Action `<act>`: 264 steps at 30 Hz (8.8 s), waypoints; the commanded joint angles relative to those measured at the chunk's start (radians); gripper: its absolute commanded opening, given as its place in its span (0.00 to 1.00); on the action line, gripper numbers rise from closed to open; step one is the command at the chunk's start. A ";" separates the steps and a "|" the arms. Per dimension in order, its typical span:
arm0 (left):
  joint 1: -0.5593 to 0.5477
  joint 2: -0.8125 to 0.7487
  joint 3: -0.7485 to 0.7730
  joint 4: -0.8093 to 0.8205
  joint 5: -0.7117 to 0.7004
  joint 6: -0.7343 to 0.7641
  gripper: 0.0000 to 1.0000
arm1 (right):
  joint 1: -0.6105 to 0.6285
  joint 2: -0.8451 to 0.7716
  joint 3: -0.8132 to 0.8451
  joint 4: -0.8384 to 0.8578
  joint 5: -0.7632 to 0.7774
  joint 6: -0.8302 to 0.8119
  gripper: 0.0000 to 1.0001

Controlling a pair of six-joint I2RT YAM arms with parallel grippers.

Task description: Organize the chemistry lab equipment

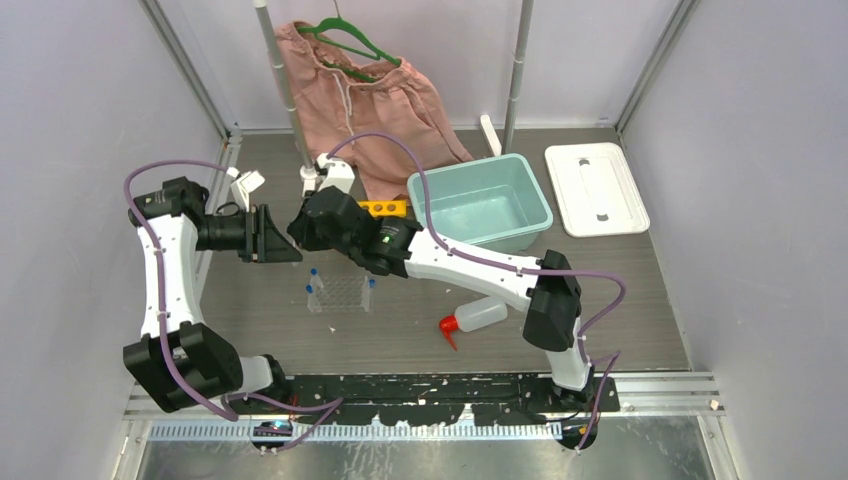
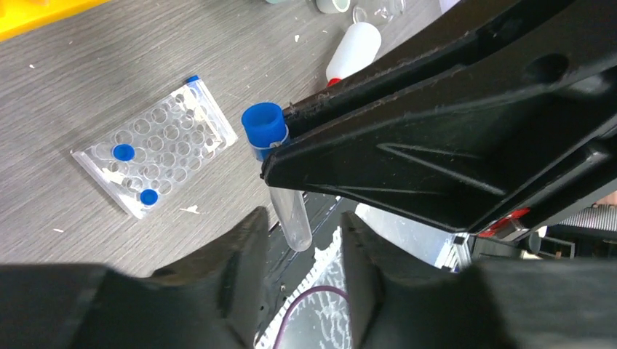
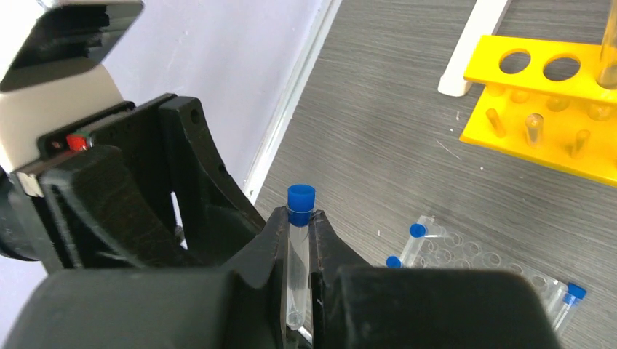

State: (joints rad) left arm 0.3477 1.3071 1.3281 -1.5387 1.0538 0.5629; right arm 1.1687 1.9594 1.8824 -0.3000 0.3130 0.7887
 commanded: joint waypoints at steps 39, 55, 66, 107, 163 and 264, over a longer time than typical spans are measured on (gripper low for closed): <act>-0.032 -0.088 -0.048 0.039 -0.061 0.226 0.00 | -0.094 0.119 0.337 -0.303 -0.436 -0.001 0.38; -0.035 -0.046 -0.001 0.211 -0.290 -0.043 0.83 | -0.095 -0.062 0.064 -0.217 -0.091 -0.212 0.01; -0.023 -0.082 -0.053 0.436 -0.690 -0.215 1.00 | 0.017 -0.101 -0.349 0.259 0.174 -0.505 0.01; -0.023 -0.023 -0.071 0.380 -0.648 -0.204 0.99 | 0.056 0.085 -0.523 0.640 0.253 -0.581 0.01; -0.023 -0.035 -0.076 0.384 -0.671 -0.201 0.99 | 0.054 -0.030 -0.545 0.505 0.272 -0.500 0.68; -0.055 -0.086 -0.005 0.137 -0.126 -0.121 0.26 | 0.027 -0.074 -0.123 0.287 0.034 0.013 0.01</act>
State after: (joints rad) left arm 0.2955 1.2217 1.3266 -1.3922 0.9062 0.4179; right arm 1.1893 1.9003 1.7496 -0.0982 0.3492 0.7856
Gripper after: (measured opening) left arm 0.321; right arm 0.225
